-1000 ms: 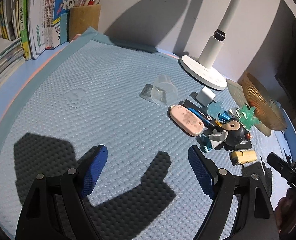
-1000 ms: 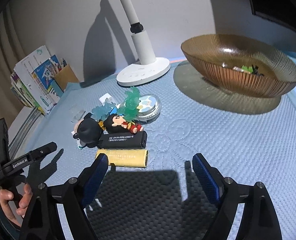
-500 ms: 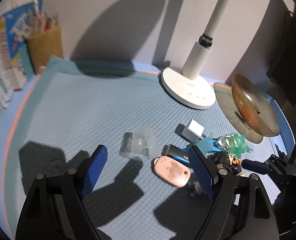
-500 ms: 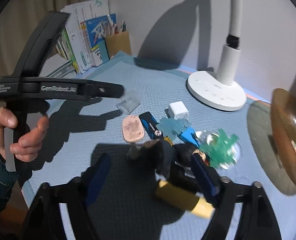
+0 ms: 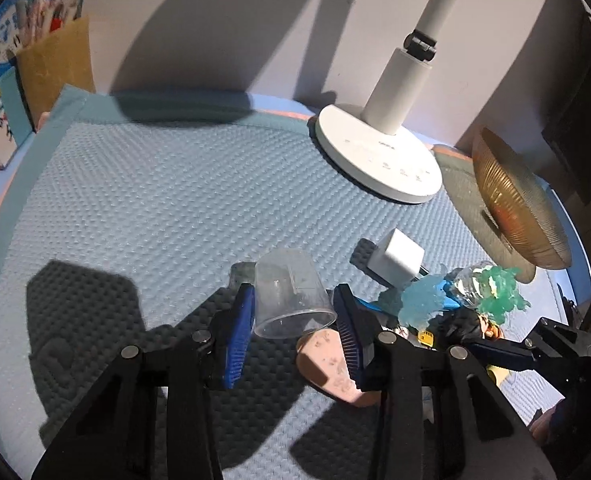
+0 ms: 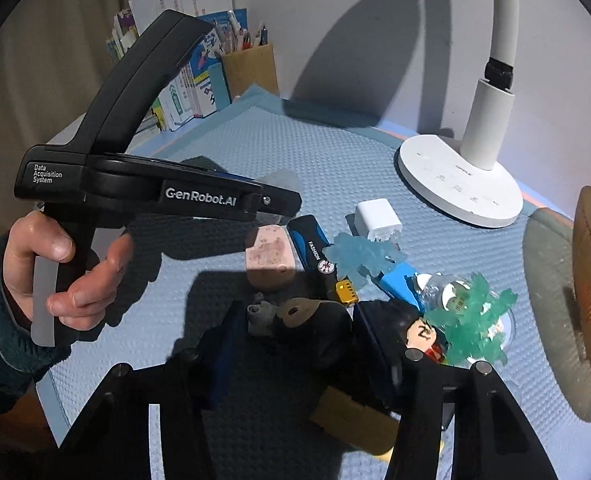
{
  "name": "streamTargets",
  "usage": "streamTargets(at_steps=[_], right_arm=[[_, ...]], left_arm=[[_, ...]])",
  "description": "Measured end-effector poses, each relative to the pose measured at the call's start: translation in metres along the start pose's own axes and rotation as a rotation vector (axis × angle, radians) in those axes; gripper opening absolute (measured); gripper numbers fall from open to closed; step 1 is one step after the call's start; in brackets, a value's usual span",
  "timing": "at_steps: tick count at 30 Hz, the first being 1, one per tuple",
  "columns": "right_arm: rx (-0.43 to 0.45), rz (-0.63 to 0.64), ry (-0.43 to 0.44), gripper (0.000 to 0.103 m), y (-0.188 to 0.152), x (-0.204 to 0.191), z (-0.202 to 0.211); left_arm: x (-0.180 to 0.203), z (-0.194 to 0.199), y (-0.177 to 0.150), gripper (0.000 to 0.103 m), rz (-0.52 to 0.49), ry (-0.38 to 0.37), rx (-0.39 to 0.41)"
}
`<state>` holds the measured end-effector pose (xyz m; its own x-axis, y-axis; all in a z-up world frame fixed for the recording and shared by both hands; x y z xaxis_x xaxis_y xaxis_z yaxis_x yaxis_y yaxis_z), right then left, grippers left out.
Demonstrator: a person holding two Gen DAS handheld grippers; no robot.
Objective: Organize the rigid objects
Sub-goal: 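Grasp the clear plastic cup with the left tool while the right tool grasps the dark-haired figure, then carry cup and figure to the amber bowl and release both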
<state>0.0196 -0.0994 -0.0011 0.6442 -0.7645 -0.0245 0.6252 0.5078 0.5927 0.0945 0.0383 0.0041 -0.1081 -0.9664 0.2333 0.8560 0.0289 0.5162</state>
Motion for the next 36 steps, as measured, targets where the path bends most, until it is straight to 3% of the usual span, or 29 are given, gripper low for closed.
streamTargets(at_steps=[4,8,14,20,26,29,31,33,36], right_arm=[[0.031,-0.041,-0.021,0.053,-0.006,-0.001,0.014],[0.108,-0.13,-0.016,0.053,-0.024,0.005,0.054],[0.212,-0.317,-0.113,0.053,-0.075,0.046,0.122],[0.137,-0.482,-0.305,0.053,-0.128,0.098,0.129],[0.08,-0.543,-0.3,0.053,-0.163,0.104,0.114],[0.078,-0.531,-0.291,0.055,-0.17,0.094,0.115],[0.077,-0.501,-0.291,0.057,-0.173,0.086,0.116],[0.074,-0.473,-0.287,0.067,-0.178,0.078,0.117],[0.068,-0.456,-0.273,0.068,-0.183,0.074,0.119]], left_arm=[[0.003,0.027,-0.005,0.037,-0.002,-0.023,0.054],[0.014,0.061,-0.019,0.037,-0.043,-0.034,0.102],[0.054,0.079,-0.052,0.037,-0.083,-0.166,0.1],[0.093,0.05,-0.087,0.037,-0.115,-0.195,0.02],[0.09,0.039,-0.125,0.037,-0.069,-0.192,-0.032],[0.079,0.044,-0.131,0.037,-0.03,-0.207,-0.019],[0.075,0.047,-0.133,0.037,-0.021,-0.203,-0.008],[0.073,0.048,-0.137,0.037,-0.021,-0.211,-0.007],[0.071,0.048,-0.14,0.037,-0.013,-0.229,0.003]])
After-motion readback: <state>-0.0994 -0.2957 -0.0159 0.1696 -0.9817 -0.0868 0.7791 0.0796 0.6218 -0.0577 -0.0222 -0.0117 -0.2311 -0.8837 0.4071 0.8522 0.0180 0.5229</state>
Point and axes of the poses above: each gripper's, at about its wrist camera, not at the fingertips, and z roughly against the way its jaws point, x to its right, y to its top, the point moved 3 cm from there along -z, roughly the way its jaws point, and after that the axes turned 6 degrees about -x, right-handed, at the moved point
